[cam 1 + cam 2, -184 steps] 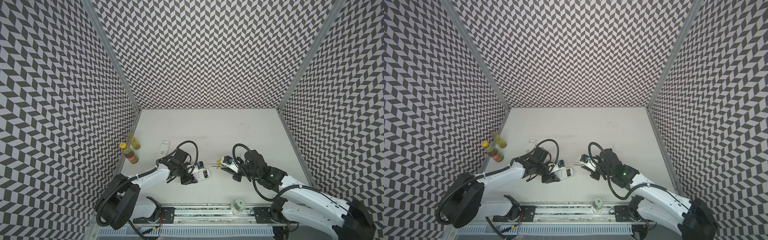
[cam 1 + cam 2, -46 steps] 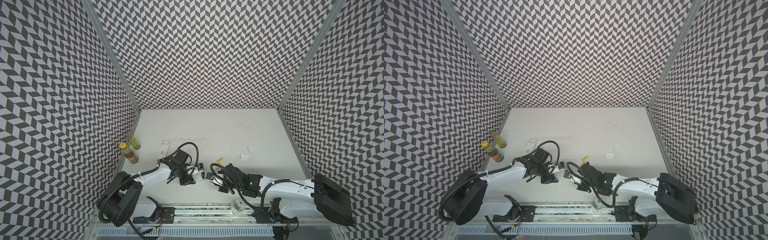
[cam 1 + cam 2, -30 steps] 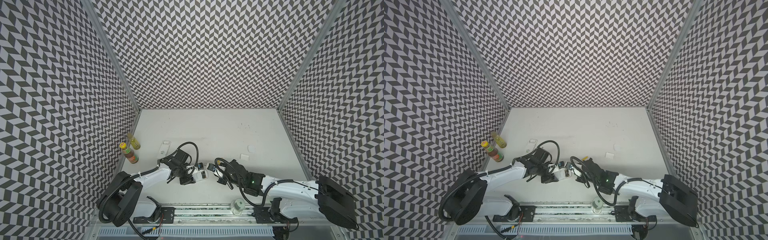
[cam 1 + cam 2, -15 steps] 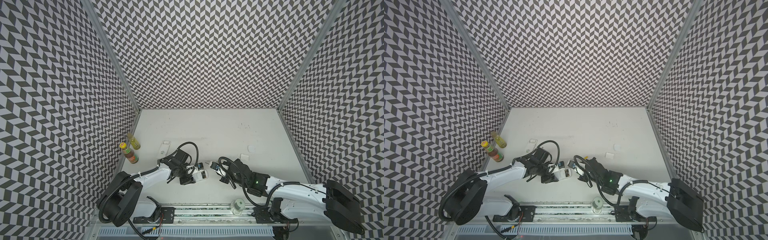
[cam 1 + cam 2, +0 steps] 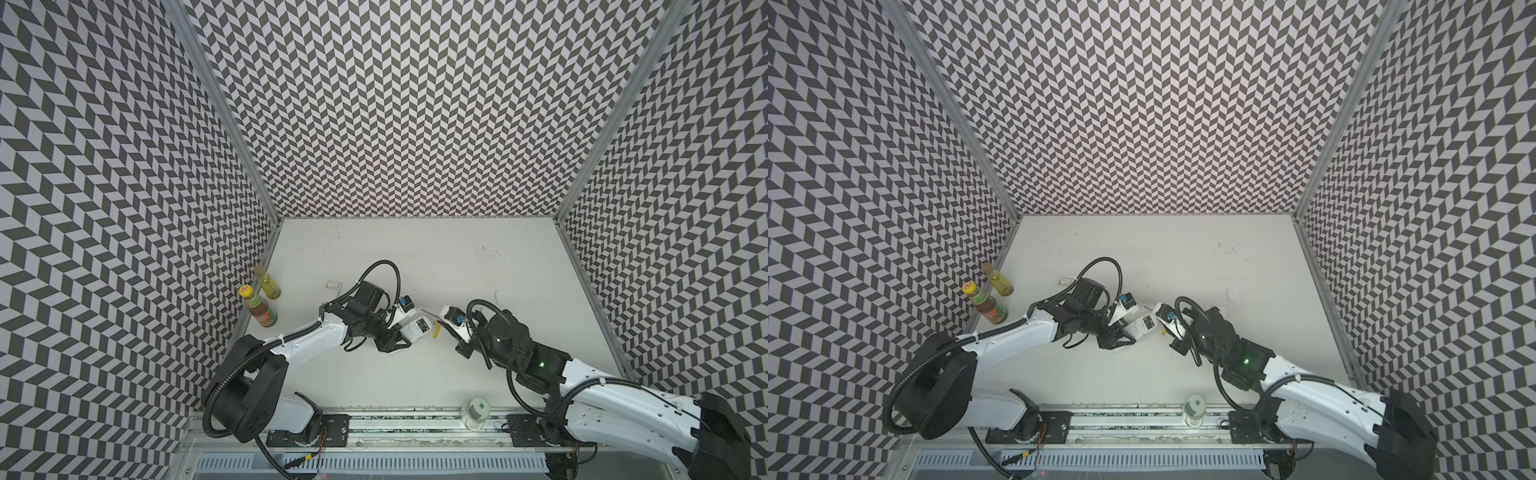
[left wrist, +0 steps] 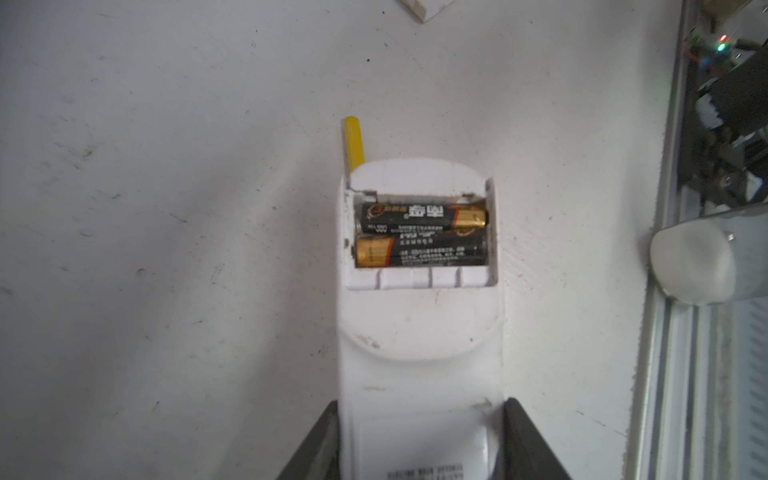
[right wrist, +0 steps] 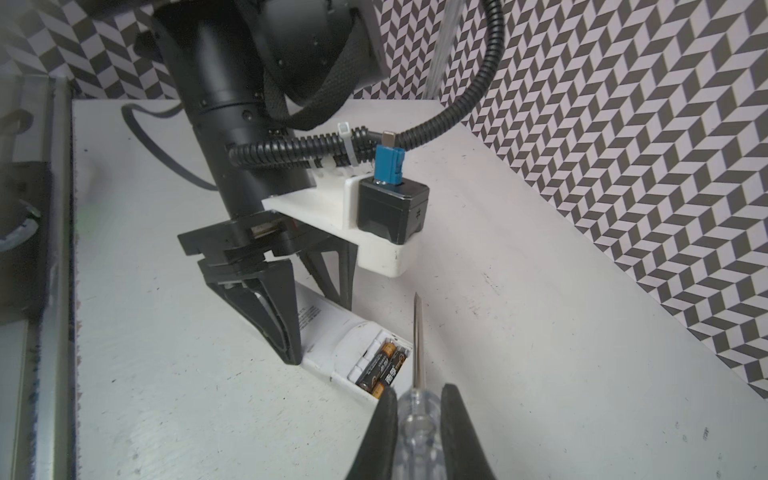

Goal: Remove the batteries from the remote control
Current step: 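Lift and tip the remote with the left gripper while the right withdraws the screwdriver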

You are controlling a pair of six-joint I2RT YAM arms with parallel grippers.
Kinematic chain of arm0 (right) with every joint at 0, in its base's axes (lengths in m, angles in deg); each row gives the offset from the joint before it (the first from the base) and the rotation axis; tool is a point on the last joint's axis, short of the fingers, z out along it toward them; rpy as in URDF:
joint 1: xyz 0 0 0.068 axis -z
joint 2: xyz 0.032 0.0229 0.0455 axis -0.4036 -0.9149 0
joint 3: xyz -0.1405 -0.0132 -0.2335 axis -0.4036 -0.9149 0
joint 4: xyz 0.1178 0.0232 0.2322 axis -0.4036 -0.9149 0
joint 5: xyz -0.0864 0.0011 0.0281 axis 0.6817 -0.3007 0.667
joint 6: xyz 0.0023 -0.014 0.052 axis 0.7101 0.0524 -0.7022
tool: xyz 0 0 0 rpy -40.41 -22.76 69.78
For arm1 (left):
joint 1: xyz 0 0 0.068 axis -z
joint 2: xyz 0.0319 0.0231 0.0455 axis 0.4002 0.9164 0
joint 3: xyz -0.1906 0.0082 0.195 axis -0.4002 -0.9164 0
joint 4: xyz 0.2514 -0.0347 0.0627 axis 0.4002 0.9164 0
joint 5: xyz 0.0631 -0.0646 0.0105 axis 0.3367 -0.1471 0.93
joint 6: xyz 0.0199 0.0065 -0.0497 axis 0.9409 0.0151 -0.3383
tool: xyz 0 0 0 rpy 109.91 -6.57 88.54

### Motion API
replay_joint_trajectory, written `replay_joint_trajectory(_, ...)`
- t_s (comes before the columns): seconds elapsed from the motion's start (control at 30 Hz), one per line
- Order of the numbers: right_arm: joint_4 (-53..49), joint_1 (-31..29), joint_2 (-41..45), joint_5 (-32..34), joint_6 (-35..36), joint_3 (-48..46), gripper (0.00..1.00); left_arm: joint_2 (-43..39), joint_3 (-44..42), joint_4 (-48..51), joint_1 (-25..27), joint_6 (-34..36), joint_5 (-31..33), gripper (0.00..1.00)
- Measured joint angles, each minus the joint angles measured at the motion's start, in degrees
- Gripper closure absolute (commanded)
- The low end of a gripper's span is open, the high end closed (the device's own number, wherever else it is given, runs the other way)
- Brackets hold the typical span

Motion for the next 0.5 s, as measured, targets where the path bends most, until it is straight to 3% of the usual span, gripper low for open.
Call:
replay_joint_trajectory(0.2,-2.1,4.0,1.51,0.09,-3.98,0.0,1.0,4.2,-0.04,-5.77,-1.25,-13.57,-7.85,0.84)
replay_joint_trajectory(0.33,-3.78,5.07,1.22,0.13,-6.29,0.0,1.0,6.88,-1.46,-13.68,-5.51,-23.67,-14.16,0.84)
replay_joint_trajectory(0.5,-5.4,5.11,0.42,0.46,-7.82,0.0,1.0,8.68,-2.84,-20.31,-6.91,-30.18,-20.85,0.81)
